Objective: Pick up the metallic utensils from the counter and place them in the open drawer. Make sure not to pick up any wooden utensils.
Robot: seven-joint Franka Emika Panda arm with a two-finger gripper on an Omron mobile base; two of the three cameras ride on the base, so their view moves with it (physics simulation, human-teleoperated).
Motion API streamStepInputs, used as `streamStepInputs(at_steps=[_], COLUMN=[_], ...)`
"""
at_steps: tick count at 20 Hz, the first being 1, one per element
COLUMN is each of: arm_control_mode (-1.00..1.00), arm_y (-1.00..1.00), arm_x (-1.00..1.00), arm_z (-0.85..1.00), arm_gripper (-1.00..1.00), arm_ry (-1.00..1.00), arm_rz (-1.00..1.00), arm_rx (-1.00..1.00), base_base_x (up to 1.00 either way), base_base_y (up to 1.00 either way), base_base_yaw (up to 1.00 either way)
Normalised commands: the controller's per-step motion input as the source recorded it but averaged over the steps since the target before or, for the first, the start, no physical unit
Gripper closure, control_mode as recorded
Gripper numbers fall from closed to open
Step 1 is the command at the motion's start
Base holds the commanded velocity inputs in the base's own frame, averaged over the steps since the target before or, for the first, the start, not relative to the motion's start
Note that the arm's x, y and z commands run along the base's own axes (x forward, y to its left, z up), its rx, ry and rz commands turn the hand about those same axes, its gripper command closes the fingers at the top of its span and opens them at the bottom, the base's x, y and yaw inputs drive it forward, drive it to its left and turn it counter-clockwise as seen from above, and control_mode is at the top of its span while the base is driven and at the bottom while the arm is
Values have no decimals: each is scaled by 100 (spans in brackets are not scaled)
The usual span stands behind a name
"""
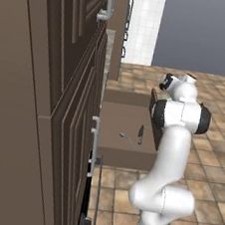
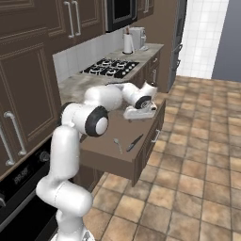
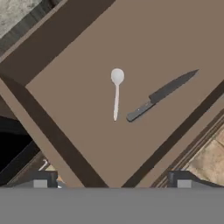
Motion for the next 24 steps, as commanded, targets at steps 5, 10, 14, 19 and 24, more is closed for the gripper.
streamStepInputs(at_steps=[5,10,14,19,24], arm_control_mode=[-100,-100,-100,100,100], arm_y=[-33,0,-4,-44,0], arm_x=[-100,-98,-64,-58,0], arm_z=[-24,9,1,0,0], arm_gripper=[-100,-100,-100,-100,-100], arm_ry=[-66,-54,-7,0,0], arm_rz=[0,0,0,0,0], arm_rx=[0,0,-1,0,0], base_base_x=[0,0,0,-40,-100], base_base_y=[0,0,0,-40,-100], base_base_yaw=[0,0,0,0,0])
